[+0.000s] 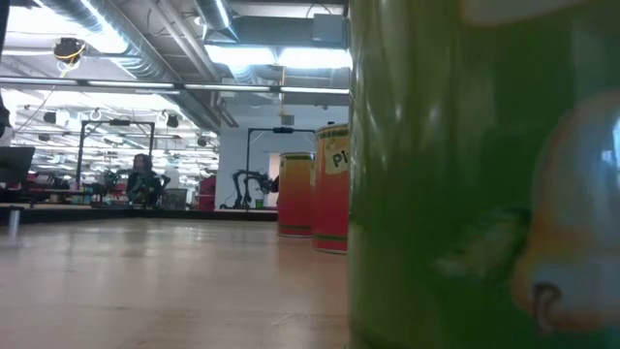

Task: Pick and place cans onto a shelf
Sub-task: Put the top canned pineapple on the shelf

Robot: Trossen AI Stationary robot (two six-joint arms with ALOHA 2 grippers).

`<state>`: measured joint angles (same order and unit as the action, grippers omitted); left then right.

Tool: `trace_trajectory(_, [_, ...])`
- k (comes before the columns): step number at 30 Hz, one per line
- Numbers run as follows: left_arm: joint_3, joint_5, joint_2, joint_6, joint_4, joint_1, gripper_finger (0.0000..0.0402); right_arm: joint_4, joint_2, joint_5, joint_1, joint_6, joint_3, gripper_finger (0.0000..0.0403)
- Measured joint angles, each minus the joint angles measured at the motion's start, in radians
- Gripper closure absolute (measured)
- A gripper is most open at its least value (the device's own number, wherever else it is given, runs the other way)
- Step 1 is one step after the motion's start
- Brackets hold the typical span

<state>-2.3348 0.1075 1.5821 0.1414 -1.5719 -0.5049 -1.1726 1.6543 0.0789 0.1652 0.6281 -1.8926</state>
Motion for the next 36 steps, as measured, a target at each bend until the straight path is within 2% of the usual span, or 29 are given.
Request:
trace_trajectory(3, [0.000,0.042,-0.025,0.000,0.000,0.001,0.0401,0.040,0.000,-0.006,-0.020,-0.001,0.051,0.0333])
trace_trajectory(6, [0.000,0.041,-0.043,0.000,0.000,0.001,0.0401,0.107,0.000,-0.001,-0.041,0.003,0.114,0.0316])
trace_trajectory(13, [0.000,0.031,-0.067,0.026,0.000,0.001,0.0401,0.329,0.000,0.102,-0.073,0.005,0.319,0.0311])
trace_trajectory(16, [0.000,0.032,-0.082,0.026,0.000,0.001,0.0401,0.428,0.000,0.114,-0.080,0.005,0.400,0.0311])
trace_trajectory(21, [0.022,0.144,-0.085,0.033,0.002,0.001,0.0401,0.503,0.001,0.114,-0.079,0.006,0.499,0.0311])
trace_trajectory(25, [0.089,0.175,-0.091,0.052,0.001,0.001,0.0401,0.541,0.024,0.115,-0.079,0.025,0.528,0.0311])
trace_trajectory(30, [0.173,0.167,-0.093,0.054,0.000,0.001,0.0401,0.542,0.095,0.116,-0.079,0.150,0.529,0.0317])
trace_trajectory(36, [0.191,0.167,-0.093,0.054,0.001,0.001,0.0401,0.570,0.142,0.090,-0.079,0.247,0.529,0.0329])
